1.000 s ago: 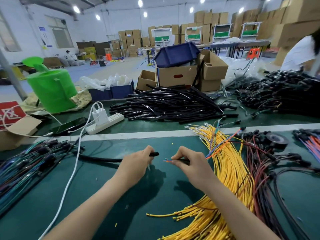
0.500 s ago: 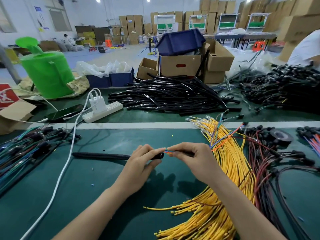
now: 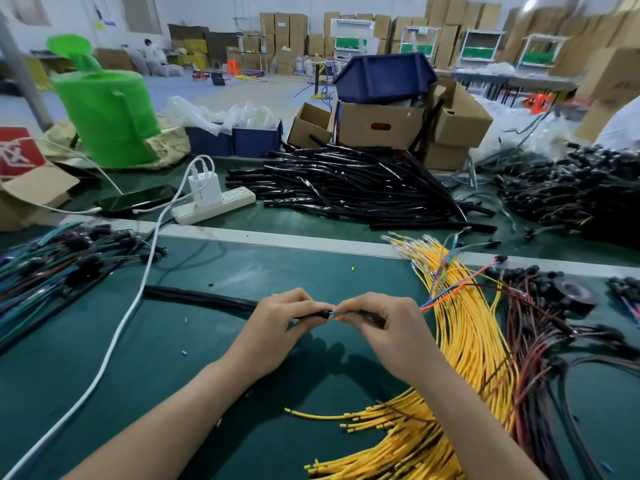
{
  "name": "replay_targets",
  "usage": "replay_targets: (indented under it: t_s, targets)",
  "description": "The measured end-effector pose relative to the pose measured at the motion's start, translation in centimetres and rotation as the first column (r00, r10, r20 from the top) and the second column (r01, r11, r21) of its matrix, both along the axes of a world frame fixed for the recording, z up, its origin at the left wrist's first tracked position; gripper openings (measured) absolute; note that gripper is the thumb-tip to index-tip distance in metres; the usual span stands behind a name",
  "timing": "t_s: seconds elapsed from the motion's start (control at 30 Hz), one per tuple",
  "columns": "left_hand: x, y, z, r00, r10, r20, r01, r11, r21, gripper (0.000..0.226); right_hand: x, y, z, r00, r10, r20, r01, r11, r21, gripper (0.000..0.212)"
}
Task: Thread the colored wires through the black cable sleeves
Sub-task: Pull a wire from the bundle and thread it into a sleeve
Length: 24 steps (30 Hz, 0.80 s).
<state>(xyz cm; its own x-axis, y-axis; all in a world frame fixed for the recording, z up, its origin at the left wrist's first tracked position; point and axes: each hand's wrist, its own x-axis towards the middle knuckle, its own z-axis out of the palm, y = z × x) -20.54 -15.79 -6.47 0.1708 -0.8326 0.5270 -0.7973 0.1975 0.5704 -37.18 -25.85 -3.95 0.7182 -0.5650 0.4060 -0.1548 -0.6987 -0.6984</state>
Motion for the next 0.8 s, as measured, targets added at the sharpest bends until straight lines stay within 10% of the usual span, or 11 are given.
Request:
replay_targets:
  t_s: [0.43, 0.8]
  targets:
    - [-0.4, 0.1, 0.8, 0.946, -0.004, 0.324, -0.020, 0.997, 0.071, 0.034, 0.2, 0.3, -0.3, 0.995, -0.079, -0.069, 0.062, 0.974, -0.219, 0.016]
    - [-0.5, -0.3, -0.3, 0.982, 0.020, 0.188, -0.043, 0.992, 0.116, 0.037, 0.3, 0.6, 0.1, 0.994, -0.047, -0.100, 0.027, 0.981, -0.193, 0.016]
